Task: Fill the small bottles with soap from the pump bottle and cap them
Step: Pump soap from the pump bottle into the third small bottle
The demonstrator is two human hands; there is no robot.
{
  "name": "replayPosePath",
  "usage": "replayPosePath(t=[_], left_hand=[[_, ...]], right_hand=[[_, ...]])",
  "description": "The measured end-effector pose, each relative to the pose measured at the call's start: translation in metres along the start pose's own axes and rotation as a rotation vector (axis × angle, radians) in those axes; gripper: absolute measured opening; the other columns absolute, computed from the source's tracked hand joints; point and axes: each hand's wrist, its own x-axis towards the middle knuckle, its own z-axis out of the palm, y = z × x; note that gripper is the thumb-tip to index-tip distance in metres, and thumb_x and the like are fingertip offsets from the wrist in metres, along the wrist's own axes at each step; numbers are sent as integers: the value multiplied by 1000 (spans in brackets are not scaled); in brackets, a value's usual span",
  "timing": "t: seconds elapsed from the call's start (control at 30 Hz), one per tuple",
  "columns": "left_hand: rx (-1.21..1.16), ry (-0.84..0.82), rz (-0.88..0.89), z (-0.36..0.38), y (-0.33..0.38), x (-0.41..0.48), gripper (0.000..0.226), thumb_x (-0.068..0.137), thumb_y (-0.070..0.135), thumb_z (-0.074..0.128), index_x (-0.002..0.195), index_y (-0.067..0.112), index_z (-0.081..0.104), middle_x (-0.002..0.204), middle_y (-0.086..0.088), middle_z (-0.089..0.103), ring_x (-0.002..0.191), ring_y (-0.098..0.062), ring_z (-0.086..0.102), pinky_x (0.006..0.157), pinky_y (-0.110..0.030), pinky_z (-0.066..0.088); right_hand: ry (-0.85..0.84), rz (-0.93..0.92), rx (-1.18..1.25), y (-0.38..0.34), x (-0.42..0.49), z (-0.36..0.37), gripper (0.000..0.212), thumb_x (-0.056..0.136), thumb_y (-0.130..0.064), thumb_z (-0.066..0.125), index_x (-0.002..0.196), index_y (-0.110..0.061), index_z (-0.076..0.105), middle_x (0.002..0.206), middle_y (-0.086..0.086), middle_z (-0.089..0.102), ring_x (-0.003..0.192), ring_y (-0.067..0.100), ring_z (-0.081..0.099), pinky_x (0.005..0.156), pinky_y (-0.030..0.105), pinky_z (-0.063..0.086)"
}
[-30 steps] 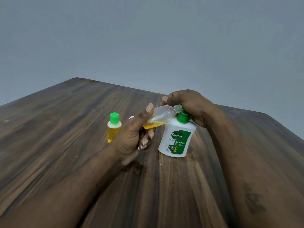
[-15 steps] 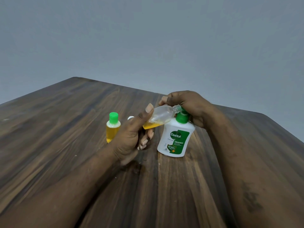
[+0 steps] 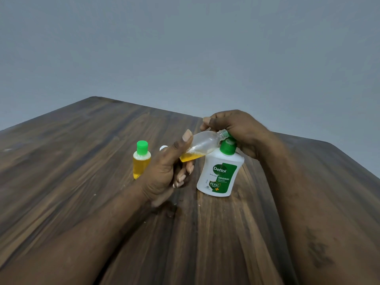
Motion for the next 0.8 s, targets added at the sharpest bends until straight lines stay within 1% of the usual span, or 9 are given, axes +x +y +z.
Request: replayPosePath(t=[0.1,0.2,0.3,0.37,0.47,0.53,0.6,0.67,0.8], left_hand=[[-15,-11,-4,1,2,-3,38,91,54,54,75,19,50,48,10,47,37,-5,42,39,-16,35],[-6,-25,9,2,5,-5,46,82,61,59,73,18,45,46,8,42,36,-6,36,38,-17,31],[-18,-10,4,5,8,-5,46,91,55,66,75,15,48,46,11,50,36,-4,46,38,-14,37],[-37,-11,-2,7,7,-4,41,86,51,58,77,13,49,46,11,55,37,-3,52,39,-12,40],[-24,13,-5,7,7,-3,37,94,46,51,78,13,50,46,11,55,38,-2,52,40,-12,40],[-7,24,-6,5,7,-3,41,99,49,55,78,14,50,47,12,55,38,-3,51,40,-12,39],[19,22,8,3,7,-3,35,94,53,55,79,21,53,49,14,55,40,-2,51,42,-10,38],[6,17,7,4,8,-5,34,92,55,56,79,24,52,48,16,53,39,-1,49,41,-10,37],[-11,21,8,6,13,-6,51,91,59,62,74,14,46,44,12,49,35,-4,45,38,-13,36]], right_hand=[[12,92,46,3,1,3,17,96,-20,71,89,-7,80,105,15,78,100,37,72,104,58,52],[14,85,21,4,3,2,19,96,-23,71,86,-10,81,106,16,78,106,42,71,106,62,51],[11,0,-45,2,1,0,26,97,-33,71,79,-17,82,98,11,78,90,30,65,95,56,54],[26,-71,-38,-4,-2,-3,27,99,-33,69,83,-15,81,81,4,73,80,22,61,80,43,50],[44,-118,-58,-11,-3,-4,27,99,-33,68,93,-9,79,67,-6,66,71,14,56,73,32,47],[22,-94,-76,-9,-3,-2,26,99,-33,69,91,-11,79,77,1,73,75,18,61,78,40,53],[10,4,-61,-3,0,3,23,96,-32,73,86,-13,80,94,11,78,88,29,68,94,50,56],[-4,80,-5,0,-1,5,19,92,-29,77,80,-14,80,96,13,78,93,33,69,97,51,54],[-13,58,-44,2,1,4,25,92,-34,76,71,-22,82,100,16,77,91,31,67,102,58,52]])
